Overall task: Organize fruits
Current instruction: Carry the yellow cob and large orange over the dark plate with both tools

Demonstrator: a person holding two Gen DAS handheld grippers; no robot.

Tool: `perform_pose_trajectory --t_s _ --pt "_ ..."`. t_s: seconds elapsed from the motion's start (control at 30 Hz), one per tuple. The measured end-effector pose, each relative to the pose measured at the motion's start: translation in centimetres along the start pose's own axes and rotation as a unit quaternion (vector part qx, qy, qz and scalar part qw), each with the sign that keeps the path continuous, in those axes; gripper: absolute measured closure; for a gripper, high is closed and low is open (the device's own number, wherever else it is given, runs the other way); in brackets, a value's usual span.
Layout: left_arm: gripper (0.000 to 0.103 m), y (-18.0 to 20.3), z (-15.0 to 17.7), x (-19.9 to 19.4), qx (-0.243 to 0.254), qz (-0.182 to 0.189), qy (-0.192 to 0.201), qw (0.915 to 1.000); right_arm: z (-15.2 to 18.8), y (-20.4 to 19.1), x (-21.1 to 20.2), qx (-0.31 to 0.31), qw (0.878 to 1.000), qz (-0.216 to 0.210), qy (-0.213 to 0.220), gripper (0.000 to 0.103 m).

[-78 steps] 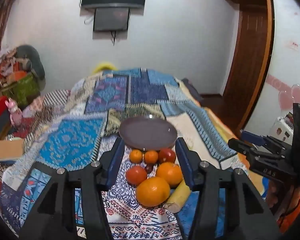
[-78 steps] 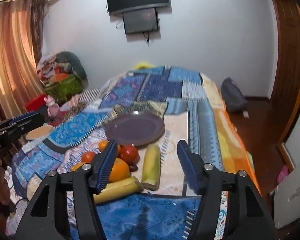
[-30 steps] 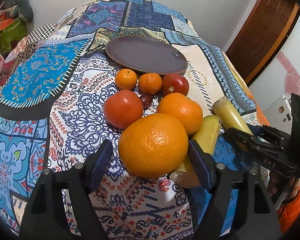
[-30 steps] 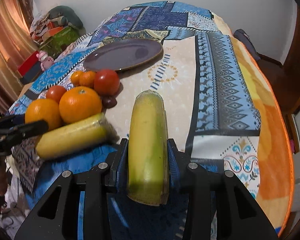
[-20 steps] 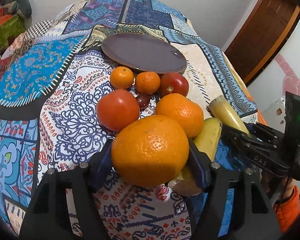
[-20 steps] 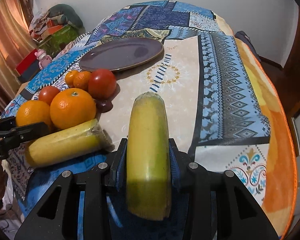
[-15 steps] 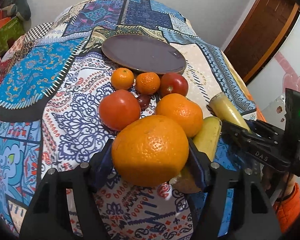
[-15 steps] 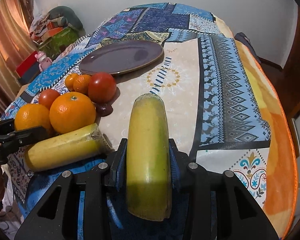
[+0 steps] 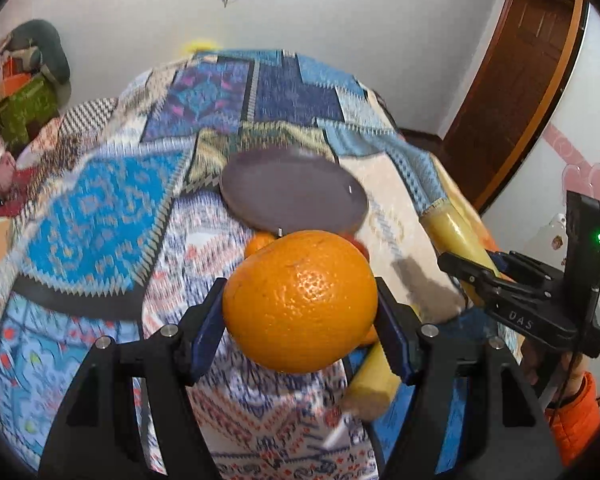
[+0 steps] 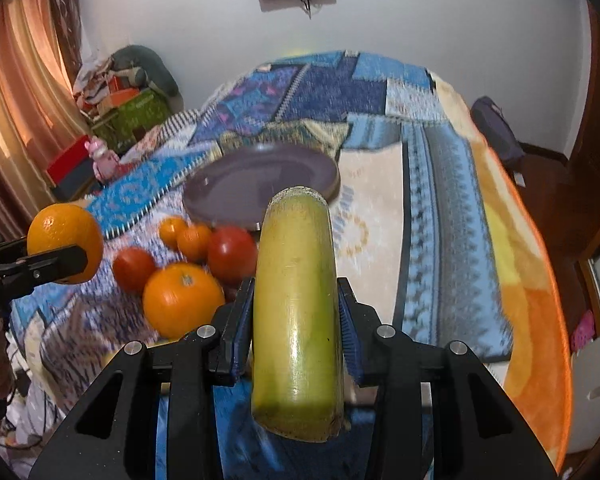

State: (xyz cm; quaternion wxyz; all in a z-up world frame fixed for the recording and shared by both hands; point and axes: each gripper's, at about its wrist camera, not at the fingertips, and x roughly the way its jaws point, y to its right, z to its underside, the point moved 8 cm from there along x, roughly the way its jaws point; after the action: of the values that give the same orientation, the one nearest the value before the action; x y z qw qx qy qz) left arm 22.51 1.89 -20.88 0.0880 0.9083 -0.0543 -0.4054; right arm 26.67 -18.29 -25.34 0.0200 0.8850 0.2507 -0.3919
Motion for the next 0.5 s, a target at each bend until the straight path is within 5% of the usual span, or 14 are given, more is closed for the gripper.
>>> perform_pose_trajectory --t_s 0.5 --pt "0.035 -1.4 -9.1 2.9 0.007 -0.013 0.038 0.9992 -7.1 -0.7 1.9 -0.019 0.998 0.000 0.052 0.068"
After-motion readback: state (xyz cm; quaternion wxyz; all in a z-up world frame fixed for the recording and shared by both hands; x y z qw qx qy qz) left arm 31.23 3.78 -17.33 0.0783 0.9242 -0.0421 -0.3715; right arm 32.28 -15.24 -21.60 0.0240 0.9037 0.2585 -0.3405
